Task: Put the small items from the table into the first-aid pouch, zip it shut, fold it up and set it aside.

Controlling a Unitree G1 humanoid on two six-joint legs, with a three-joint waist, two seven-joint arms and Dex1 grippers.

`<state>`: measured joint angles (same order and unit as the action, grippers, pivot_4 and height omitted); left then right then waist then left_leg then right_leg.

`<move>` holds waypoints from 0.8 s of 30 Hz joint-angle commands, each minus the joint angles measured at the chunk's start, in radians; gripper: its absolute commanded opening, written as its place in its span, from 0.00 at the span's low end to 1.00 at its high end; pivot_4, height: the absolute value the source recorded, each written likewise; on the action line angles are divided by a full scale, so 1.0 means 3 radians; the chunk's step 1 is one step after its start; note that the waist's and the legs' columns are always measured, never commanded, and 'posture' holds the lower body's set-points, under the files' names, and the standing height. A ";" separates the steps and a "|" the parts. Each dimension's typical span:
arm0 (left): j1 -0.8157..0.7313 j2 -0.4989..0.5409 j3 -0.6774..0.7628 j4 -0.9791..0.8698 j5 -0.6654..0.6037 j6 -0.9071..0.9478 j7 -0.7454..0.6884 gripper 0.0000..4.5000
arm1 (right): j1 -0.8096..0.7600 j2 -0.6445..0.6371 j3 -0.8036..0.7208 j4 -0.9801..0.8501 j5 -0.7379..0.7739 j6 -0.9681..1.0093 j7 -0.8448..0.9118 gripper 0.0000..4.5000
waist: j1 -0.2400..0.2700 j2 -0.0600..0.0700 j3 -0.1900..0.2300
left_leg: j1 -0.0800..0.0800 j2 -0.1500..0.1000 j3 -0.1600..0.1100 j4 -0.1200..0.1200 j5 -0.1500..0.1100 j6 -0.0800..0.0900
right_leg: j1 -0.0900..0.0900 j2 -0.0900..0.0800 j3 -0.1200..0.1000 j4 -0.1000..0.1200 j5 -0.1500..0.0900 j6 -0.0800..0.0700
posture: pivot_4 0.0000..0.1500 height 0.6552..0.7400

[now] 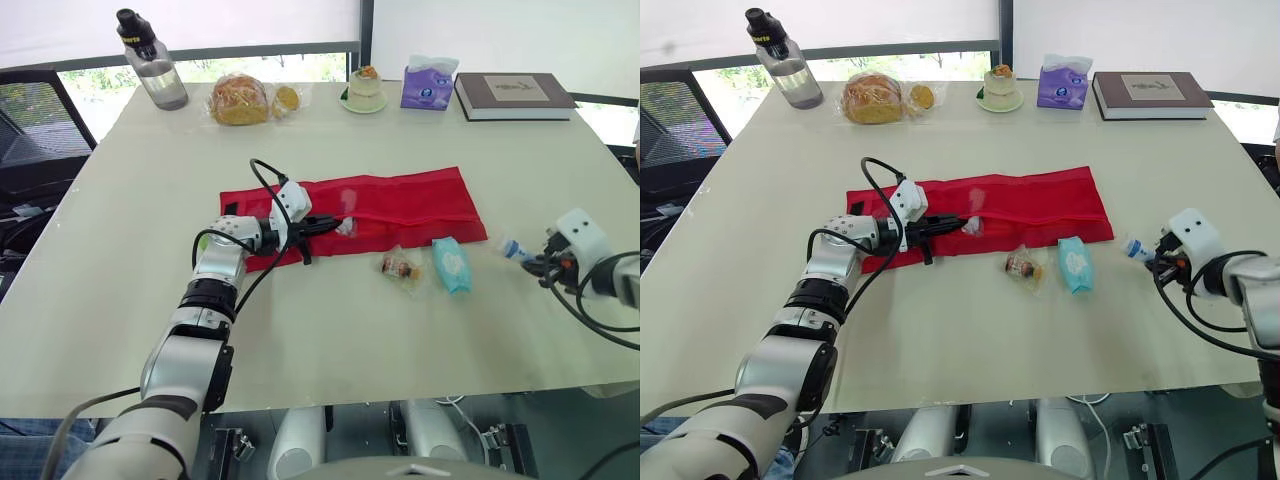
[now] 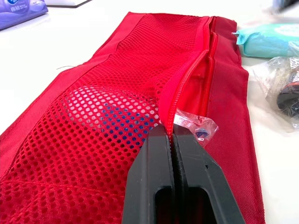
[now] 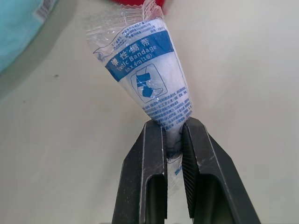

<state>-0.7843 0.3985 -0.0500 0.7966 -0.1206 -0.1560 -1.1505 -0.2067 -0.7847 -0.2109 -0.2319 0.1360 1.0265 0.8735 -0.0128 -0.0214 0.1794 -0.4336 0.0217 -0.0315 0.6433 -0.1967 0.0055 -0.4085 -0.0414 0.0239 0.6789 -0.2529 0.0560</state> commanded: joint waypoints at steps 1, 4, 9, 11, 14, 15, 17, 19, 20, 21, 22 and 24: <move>-0.0074 0.0011 0.0028 -0.0020 -0.0023 -0.0049 0.0003 0.00 | 0.0158 0.0003 -0.0293 -0.0089 0.0130 0.0029 -0.0133 0.21 | 0.0004 0.0000 0.0000 | 0.0000 0.0000 0.0000 0.0001 0.0000 0.0000 | 0.0000 0.0000 0.0000 0.0000 0.0000 0.0000 | 1.00 0.92; -0.0059 0.0017 0.0026 -0.0018 -0.0019 -0.0055 -0.0002 0.00 | 0.0322 -0.0090 -0.0329 -0.0061 0.0179 -0.0164 -0.0116 0.53 | 0.0005 0.0000 0.0000 | 0.0000 -0.0001 0.0001 0.0002 0.0000 0.0000 | 0.0002 -0.0001 0.0001 -0.0002 0.0000 0.0001 | 1.00 0.92; -0.0067 0.0010 0.0029 -0.0020 -0.0025 -0.0052 0.0001 0.00 | 0.0681 -0.0231 -0.0454 0.0182 0.0301 -0.1263 0.0314 0.82 | 0.0002 0.0000 0.0000 | 0.0002 -0.0001 0.0001 0.0002 0.0000 0.0000 | 0.0002 0.0000 0.0000 -0.0002 0.0000 0.0002 | 1.00 0.92; -0.0078 0.0013 0.0033 -0.0012 -0.0025 -0.0055 0.0000 0.00 | 0.0679 -0.0214 -0.0481 0.0319 0.0346 -0.1390 0.0302 0.82 | -0.0003 0.0000 0.0000 | 0.0002 -0.0001 0.0001 0.0002 0.0000 0.0000 | 0.0003 0.0000 0.0001 -0.0002 0.0000 0.0002 | 1.00 0.92; -0.0079 0.0016 0.0035 -0.0013 -0.0024 -0.0061 0.0003 0.00 | 0.0567 -0.0087 -0.0541 0.0439 0.0481 -0.1460 0.0196 0.82 | -0.0007 0.0000 0.0000 | 0.0003 -0.0001 0.0002 0.0002 0.0000 0.0000 | 0.0003 0.0000 0.0001 -0.0001 0.0000 0.0002 | 1.00 0.92; -0.0076 0.0016 0.0034 -0.0017 -0.0024 -0.0061 0.0005 0.00 | 0.0525 -0.0034 -0.0559 0.0456 0.0529 -0.1443 0.0137 0.82 | -0.0008 0.0000 0.0000 | 0.0003 0.0000 0.0001 0.0002 0.0000 0.0000 | 0.0003 0.0000 0.0001 -0.0001 0.0000 0.0002 | 1.00 0.92; -0.0067 0.0019 0.0034 -0.0030 -0.0025 -0.0059 0.0005 0.00 | 0.0507 0.0030 -0.0552 0.0438 0.0588 -0.1470 0.0099 0.82 | -0.0004 0.0000 0.0000 | 0.0003 0.0000 0.0000 0.0002 0.0000 0.0000 | 0.0003 0.0001 0.0000 -0.0001 0.0000 0.0001 | 1.00 0.92; -0.0055 0.0024 0.0033 -0.0043 -0.0025 -0.0058 0.0002 0.00 | 0.0476 0.0120 -0.0554 0.0416 0.0617 -0.1507 -0.0016 0.82 | -0.0003 0.0000 0.0000 | 0.0002 0.0000 0.0000 0.0002 0.0000 0.0000 | 0.0003 0.0001 0.0000 -0.0001 0.0000 0.0001 | 1.00 0.92; -0.0051 0.0026 0.0033 -0.0046 -0.0025 -0.0058 0.0001 0.00 | 0.0450 0.0176 -0.0566 0.0410 0.0639 -0.1531 -0.0088 0.82 | -0.0002 0.0000 0.0000 | 0.0002 0.0000 0.0000 0.0002 0.0000 0.0000 | 0.0003 0.0001 0.0000 -0.0001 0.0000 0.0001 | 1.00 0.92; -0.0049 0.0028 0.0032 -0.0048 -0.0024 -0.0059 0.0001 0.00 | 0.0427 0.0224 -0.0578 0.0403 0.0661 -0.1534 -0.0153 0.82 | -0.0001 0.0000 0.0000 | 0.0002 0.0000 0.0001 0.0002 0.0000 0.0000 | 0.0003 0.0000 0.0000 -0.0001 0.0000 0.0001 | 1.00 0.92; -0.0050 0.0029 0.0032 -0.0048 -0.0023 -0.0058 0.0002 0.00 | 0.0412 0.0259 -0.0582 0.0384 0.0684 -0.1473 -0.0229 0.82 | -0.0002 0.0000 0.0000 | 0.0002 0.0000 0.0001 0.0002 0.0000 0.0000 | 0.0003 0.0000 0.0000 -0.0001 0.0000 0.0001 | 1.00 0.92; -0.0046 0.0035 0.0035 -0.0050 -0.0024 -0.0061 0.0002 0.00 | 0.0430 0.0321 -0.0561 0.0293 0.0732 -0.1422 -0.0316 0.82 | -0.0002 0.0001 0.0000 | 0.0002 0.0000 0.0001 0.0002 0.0000 0.0000 | 0.0003 0.0000 0.0001 -0.0001 0.0000 0.0001 | 1.00 0.92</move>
<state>-0.7850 0.4007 -0.0488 0.8012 -0.1205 -0.1580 -1.1504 -0.0697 -0.6895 -0.3442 -0.0921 0.3305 0.5915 0.8058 -0.0134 -0.0212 0.1792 -0.4328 0.0216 -0.0311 0.6439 -0.1967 0.0055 -0.4076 -0.0413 0.0242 0.6787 -0.2529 0.0563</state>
